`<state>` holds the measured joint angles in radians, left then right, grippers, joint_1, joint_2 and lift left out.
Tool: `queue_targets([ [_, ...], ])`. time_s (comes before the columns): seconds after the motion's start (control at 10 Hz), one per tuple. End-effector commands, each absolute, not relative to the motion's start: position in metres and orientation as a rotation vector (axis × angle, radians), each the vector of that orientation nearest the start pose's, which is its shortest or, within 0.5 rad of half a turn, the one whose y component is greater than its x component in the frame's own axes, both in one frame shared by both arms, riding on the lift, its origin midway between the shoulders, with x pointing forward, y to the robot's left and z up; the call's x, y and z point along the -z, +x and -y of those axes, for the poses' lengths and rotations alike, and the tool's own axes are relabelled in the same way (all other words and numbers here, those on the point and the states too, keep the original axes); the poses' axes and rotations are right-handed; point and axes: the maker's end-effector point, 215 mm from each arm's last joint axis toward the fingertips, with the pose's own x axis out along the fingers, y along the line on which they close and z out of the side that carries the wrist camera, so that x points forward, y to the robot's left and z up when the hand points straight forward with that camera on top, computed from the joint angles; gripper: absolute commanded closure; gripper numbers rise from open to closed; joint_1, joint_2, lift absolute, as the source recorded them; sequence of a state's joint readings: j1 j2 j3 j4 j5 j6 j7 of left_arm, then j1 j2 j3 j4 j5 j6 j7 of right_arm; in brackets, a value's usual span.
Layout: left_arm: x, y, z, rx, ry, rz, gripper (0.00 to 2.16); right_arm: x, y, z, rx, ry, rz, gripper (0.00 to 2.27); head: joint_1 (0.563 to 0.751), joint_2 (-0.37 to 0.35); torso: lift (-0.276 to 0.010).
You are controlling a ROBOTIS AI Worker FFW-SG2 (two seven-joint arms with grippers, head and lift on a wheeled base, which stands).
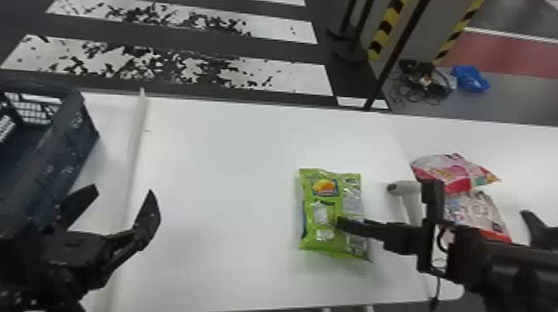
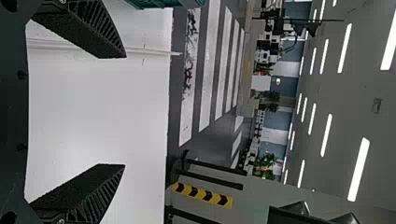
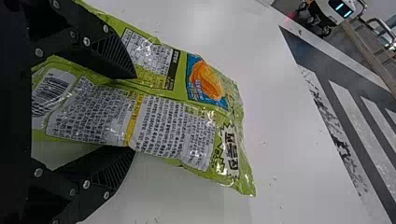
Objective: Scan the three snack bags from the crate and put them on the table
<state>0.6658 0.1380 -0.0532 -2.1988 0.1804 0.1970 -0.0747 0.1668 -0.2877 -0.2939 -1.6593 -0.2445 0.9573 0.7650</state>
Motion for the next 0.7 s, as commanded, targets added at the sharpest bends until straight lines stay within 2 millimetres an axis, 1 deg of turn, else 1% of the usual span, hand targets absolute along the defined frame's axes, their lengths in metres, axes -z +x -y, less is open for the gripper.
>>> queue_targets([
  [0.0, 0.384, 0.388, -0.182, 0.202, -0.101, -0.248, 0.03, 0.527, 0.404, 0.302, -0.449, 0.390, -0.863, 2.11, 0.695, -0.183, -0.094],
  [0.2, 0.385, 0.391, -0.183, 0.198, -0.102, -0.248, 0.03, 0.498, 0.405, 0.300, -0.464, 0.410, -0.818, 2.12, 0.695, -0.171, -0.094],
  [0.3, 0.386, 0.392, -0.183, 0.195, -0.105, -0.247, 0.03, 0.469, 0.409, 0.301, -0.478, 0.452, -0.761, 2.12, 0.695, -0.170, -0.094],
  [0.4, 0.387, 0.392, -0.186, 0.191, -0.103, -0.248, 0.03, 0.436, 0.417, 0.306, -0.476, 0.522, -0.664, 2.12, 0.695, -0.167, -0.094],
  [0.5, 0.388, 0.393, -0.187, 0.187, -0.102, -0.250, 0.03, 0.405, 0.427, 0.321, -0.458, 0.595, -0.565, 2.12, 0.695, -0.166, -0.094],
  [0.6, 0.392, 0.392, -0.188, 0.191, -0.102, -0.256, 0.03, 0.370, 0.452, 0.349, -0.404, 0.616, -0.413, 2.12, 0.695, -0.176, -0.094],
])
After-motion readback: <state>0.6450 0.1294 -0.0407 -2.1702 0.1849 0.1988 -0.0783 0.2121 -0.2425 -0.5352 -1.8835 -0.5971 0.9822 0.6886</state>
